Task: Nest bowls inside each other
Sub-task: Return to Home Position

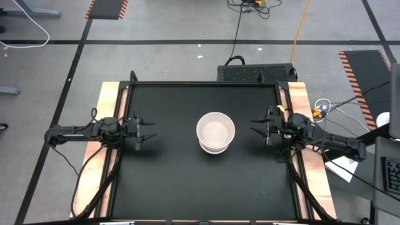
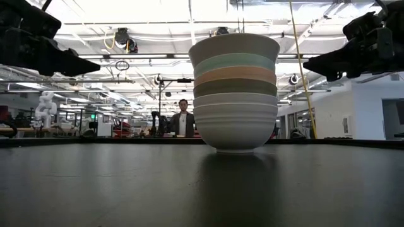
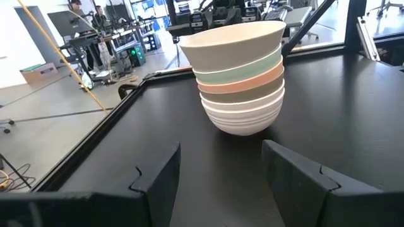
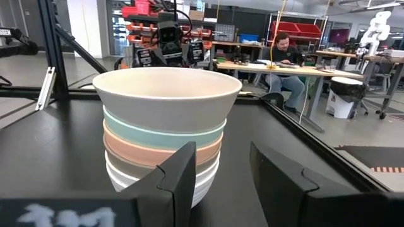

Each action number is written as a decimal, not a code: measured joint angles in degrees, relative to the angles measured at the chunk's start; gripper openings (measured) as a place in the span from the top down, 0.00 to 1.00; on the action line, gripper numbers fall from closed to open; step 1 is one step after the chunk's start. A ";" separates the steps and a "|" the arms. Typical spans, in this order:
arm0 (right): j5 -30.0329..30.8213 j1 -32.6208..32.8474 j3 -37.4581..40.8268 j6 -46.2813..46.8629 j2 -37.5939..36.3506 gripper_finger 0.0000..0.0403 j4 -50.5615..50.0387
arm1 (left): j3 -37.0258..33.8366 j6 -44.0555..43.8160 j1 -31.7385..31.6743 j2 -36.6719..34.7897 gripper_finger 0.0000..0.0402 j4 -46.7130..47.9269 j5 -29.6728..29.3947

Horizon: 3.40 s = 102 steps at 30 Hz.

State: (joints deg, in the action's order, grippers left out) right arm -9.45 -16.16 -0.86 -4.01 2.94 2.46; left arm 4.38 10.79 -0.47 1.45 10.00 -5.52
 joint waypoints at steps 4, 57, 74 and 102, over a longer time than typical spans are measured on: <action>-0.02 0.00 0.00 0.17 1.17 0.65 -0.10 | 0.00 -0.37 0.02 0.02 0.44 0.00 0.15; -8.81 0.05 0.00 6.36 2.66 1.00 2.84 | -3.85 -4.84 -0.04 3.41 1.00 -13.58 6.28; -8.74 0.09 0.00 6.58 2.66 1.00 2.05 | -3.82 -4.29 -0.04 3.41 1.00 -11.58 8.12; -8.68 0.13 0.00 12.33 2.73 1.00 2.80 | -3.76 -9.20 -0.04 3.41 0.91 -11.28 7.82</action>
State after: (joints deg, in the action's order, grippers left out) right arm -18.13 -16.03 -0.86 8.32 5.67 5.26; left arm 0.62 1.58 -0.51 4.86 -1.28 2.30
